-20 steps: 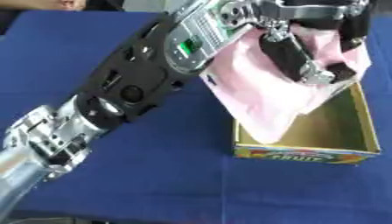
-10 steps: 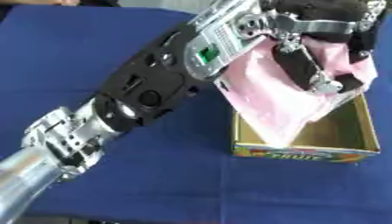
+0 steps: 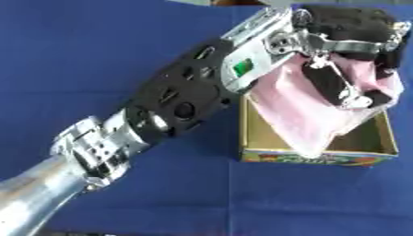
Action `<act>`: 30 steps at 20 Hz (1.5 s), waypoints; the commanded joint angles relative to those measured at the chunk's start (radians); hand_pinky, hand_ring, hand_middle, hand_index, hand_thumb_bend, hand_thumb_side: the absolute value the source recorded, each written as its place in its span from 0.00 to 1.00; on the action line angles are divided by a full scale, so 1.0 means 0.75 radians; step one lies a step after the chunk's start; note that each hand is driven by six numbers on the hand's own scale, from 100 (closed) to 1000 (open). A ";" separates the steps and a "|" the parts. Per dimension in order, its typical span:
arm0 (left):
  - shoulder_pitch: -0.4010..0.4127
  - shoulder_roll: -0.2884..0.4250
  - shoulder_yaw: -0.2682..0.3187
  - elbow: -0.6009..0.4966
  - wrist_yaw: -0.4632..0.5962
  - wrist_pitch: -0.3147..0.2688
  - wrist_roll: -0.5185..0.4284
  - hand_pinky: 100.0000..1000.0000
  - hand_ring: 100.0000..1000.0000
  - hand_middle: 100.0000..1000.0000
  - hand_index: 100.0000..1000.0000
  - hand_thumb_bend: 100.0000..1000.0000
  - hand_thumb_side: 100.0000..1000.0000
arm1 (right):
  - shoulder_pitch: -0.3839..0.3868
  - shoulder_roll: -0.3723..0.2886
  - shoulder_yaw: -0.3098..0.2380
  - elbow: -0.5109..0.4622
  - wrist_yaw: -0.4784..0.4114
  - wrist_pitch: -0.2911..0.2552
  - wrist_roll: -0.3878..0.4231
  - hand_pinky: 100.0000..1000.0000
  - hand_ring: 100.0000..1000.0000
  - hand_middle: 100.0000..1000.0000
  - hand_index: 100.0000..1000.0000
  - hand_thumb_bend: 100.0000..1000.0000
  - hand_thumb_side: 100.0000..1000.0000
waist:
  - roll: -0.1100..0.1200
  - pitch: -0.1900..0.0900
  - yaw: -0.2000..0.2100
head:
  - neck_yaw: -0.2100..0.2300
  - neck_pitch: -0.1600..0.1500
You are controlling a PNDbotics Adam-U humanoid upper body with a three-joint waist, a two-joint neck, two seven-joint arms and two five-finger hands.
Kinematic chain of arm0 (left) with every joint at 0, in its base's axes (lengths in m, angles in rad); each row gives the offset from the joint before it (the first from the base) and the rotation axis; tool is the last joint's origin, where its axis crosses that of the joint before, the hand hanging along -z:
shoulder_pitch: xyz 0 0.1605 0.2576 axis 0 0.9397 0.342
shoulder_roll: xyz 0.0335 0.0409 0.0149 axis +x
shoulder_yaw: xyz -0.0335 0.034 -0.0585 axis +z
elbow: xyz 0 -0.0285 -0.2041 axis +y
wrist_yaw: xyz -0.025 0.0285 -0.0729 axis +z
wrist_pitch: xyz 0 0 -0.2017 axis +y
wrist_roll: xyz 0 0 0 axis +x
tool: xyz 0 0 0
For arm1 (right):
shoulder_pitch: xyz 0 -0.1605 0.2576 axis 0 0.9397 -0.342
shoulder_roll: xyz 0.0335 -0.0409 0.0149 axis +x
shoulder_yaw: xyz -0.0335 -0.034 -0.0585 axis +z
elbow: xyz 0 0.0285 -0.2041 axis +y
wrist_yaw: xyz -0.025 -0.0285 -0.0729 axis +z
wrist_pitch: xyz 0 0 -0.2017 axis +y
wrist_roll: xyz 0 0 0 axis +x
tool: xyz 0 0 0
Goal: Pick up objects on the table and place them in the box.
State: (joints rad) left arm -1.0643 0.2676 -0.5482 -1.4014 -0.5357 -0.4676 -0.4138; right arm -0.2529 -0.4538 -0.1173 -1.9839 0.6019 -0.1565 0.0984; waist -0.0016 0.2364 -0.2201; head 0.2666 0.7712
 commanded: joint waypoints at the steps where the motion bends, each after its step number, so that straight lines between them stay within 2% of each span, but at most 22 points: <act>1: -0.017 -0.007 0.008 -0.014 -0.104 -0.071 0.040 0.00 0.00 0.00 0.18 0.36 0.46 | -0.020 -0.016 -0.003 -0.021 0.003 -0.007 -0.007 0.70 0.70 0.76 0.84 0.00 0.78 | -0.009 -0.017 -0.005 | 0.016 -0.002; 2: -0.014 -0.009 0.009 -0.010 -0.131 -0.091 0.051 0.01 0.17 0.21 0.38 0.40 0.57 | -0.021 -0.016 -0.003 -0.021 0.003 -0.008 -0.008 0.70 0.70 0.76 0.84 0.00 0.78 | -0.010 -0.017 -0.006 | 0.017 -0.002; 3: -0.011 -0.011 0.010 -0.004 -0.156 -0.110 0.064 0.00 0.13 0.17 0.34 0.39 0.55 | -0.021 -0.015 -0.003 -0.021 0.003 -0.009 -0.008 0.70 0.70 0.76 0.84 0.00 0.78 | -0.010 -0.016 -0.007 | 0.018 -0.002; 4: -0.008 -0.012 0.010 0.004 -0.180 -0.127 0.076 0.48 0.63 0.69 0.71 0.44 0.75 | -0.021 -0.015 -0.003 -0.021 0.003 -0.010 -0.009 0.71 0.70 0.76 0.84 0.00 0.78 | -0.010 -0.016 -0.007 | 0.018 -0.002; 5: -0.006 -0.012 0.008 0.011 -0.211 -0.149 0.080 0.42 0.56 0.64 0.68 0.46 0.82 | -0.021 -0.014 -0.003 -0.021 0.003 -0.010 -0.009 0.70 0.70 0.76 0.84 0.00 0.78 | -0.011 -0.016 -0.007 | 0.018 -0.002; 6: -0.003 -0.011 0.009 0.018 -0.241 -0.168 0.083 0.71 0.84 0.87 0.86 0.45 0.88 | -0.021 -0.014 -0.004 -0.021 0.003 -0.010 -0.009 0.71 0.70 0.76 0.84 0.00 0.78 | -0.011 -0.016 -0.007 | 0.018 -0.002; 8: 0.000 -0.012 0.011 0.037 -0.292 -0.200 0.077 0.81 0.94 0.96 0.91 0.46 0.96 | -0.019 -0.014 -0.005 -0.021 0.004 -0.009 -0.009 0.71 0.69 0.76 0.84 0.00 0.78 | -0.012 -0.016 -0.006 | 0.018 -0.002; 13: 0.003 -0.013 0.016 0.060 -0.356 -0.246 0.048 0.89 0.99 1.00 0.94 0.40 1.00 | -0.018 -0.013 -0.005 -0.021 0.005 -0.008 -0.004 0.71 0.69 0.76 0.84 0.00 0.79 | -0.015 -0.016 0.000 | 0.019 -0.002; 14: 0.003 -0.013 0.016 0.062 -0.361 -0.251 0.042 0.88 0.98 1.00 0.94 0.41 1.00 | -0.017 -0.013 -0.005 -0.021 0.004 -0.008 -0.003 0.71 0.69 0.76 0.84 0.00 0.78 | -0.016 -0.016 0.000 | 0.019 -0.002; 15: 0.004 -0.014 0.016 0.065 -0.364 -0.254 0.036 0.91 0.99 1.00 0.95 0.35 1.00 | -0.017 -0.013 -0.005 -0.021 0.004 -0.008 -0.003 0.71 0.69 0.76 0.84 0.00 0.78 | -0.017 -0.016 0.001 | 0.020 -0.002; 21: 0.009 -0.012 0.020 0.078 -0.385 -0.257 -0.001 0.94 1.00 1.00 0.94 0.33 1.00 | -0.014 -0.011 -0.006 -0.021 0.005 -0.006 -0.002 0.71 0.69 0.76 0.84 0.00 0.78 | -0.021 -0.016 0.005 | 0.021 -0.002; 24: 0.011 -0.010 0.022 0.086 -0.405 -0.257 -0.016 0.94 0.98 0.93 0.91 0.33 1.00 | -0.013 -0.010 -0.007 -0.021 0.005 -0.006 -0.002 0.71 0.69 0.76 0.84 0.00 0.78 | -0.021 -0.015 0.005 | 0.021 -0.002; 25: 0.011 -0.006 0.021 0.090 -0.414 -0.257 -0.023 0.94 0.95 0.88 0.88 0.33 1.00 | -0.012 -0.011 -0.007 -0.021 0.005 -0.005 -0.002 0.71 0.70 0.76 0.84 0.00 0.78 | -0.021 -0.015 0.006 | 0.021 -0.002; 26: 0.011 -0.001 0.019 0.093 -0.424 -0.259 -0.032 0.94 0.95 0.88 0.88 0.33 1.00 | -0.010 -0.011 -0.008 -0.021 0.006 -0.004 -0.002 0.71 0.70 0.76 0.84 0.00 0.78 | -0.021 -0.015 0.008 | 0.020 -0.002; 29: 0.006 0.027 0.022 0.102 -0.468 -0.265 -0.058 0.95 0.89 0.78 0.80 0.36 1.00 | -0.004 -0.015 -0.012 -0.021 0.008 -0.001 -0.003 0.71 0.69 0.76 0.84 0.00 0.78 | -0.017 -0.018 0.016 | 0.013 -0.002; 30: 0.005 0.036 0.025 0.106 -0.484 -0.267 -0.064 0.95 0.90 0.78 0.81 0.37 1.00 | -0.002 -0.016 -0.012 -0.021 0.009 0.000 -0.003 0.71 0.69 0.76 0.84 0.00 0.78 | -0.016 -0.019 0.019 | 0.011 -0.002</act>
State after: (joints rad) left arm -1.0428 0.2776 -0.5423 -1.3155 -0.8842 -0.6549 -0.4434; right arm -0.2512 -0.4528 -0.1179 -1.9839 0.6048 -0.1580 0.0969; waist -0.0115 0.2383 -0.2034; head 0.2710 0.7712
